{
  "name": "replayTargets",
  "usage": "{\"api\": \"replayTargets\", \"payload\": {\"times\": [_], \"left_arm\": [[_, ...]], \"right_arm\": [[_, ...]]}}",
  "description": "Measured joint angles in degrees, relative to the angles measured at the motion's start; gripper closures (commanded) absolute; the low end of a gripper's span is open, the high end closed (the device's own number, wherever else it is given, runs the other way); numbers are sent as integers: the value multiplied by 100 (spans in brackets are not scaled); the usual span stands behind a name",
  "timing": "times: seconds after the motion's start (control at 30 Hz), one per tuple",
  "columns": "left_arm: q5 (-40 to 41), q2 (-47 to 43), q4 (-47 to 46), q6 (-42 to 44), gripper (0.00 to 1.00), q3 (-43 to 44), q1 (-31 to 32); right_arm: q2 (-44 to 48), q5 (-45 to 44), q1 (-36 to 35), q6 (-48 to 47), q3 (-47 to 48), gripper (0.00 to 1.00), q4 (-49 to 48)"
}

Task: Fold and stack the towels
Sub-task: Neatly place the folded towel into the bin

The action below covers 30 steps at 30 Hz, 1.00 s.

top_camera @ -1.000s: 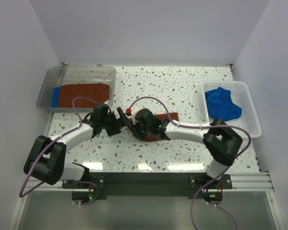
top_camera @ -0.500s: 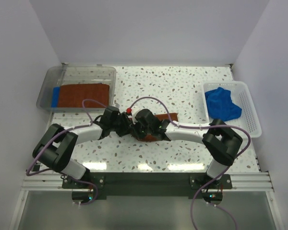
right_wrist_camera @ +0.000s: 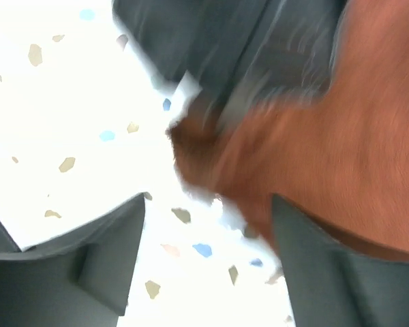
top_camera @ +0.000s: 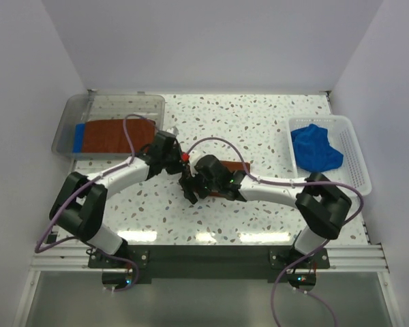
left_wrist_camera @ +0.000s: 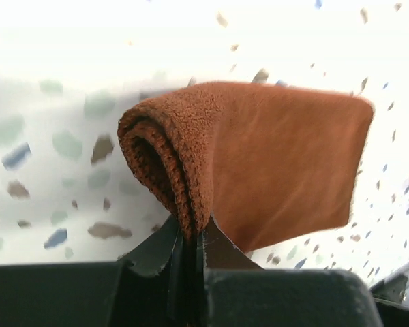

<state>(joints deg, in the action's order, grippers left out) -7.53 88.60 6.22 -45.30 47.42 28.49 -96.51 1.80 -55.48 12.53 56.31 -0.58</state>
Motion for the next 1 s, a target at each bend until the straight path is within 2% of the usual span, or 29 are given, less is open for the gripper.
{"api": "replayTargets", "payload": {"times": [0.1,0.13,0.3,0.53,0.73,1.0], "left_arm": [[238,61,649,470,100,831,-90],[308,98,846,638,100,1143,-164],[643,398,1860,1478,100,2702,-850],[1397,916,3344,2522,100,4127,-1805],[2037,1403,4192,3167,100,4972,-2297],[2518,2192,4360,3628,100,5799,-2955]], "right_arm": [[350,-120,-7,-125,0,3,396],[509,-155,-7,-170,0,1,544],[1346,-319,-7,-350,-13,1,1261],[2356,-629,-7,-374,-201,1,2186],[2490,-894,-7,-389,-234,1,2693],[2356,-1045,-4,-503,-232,1,2966]]}}
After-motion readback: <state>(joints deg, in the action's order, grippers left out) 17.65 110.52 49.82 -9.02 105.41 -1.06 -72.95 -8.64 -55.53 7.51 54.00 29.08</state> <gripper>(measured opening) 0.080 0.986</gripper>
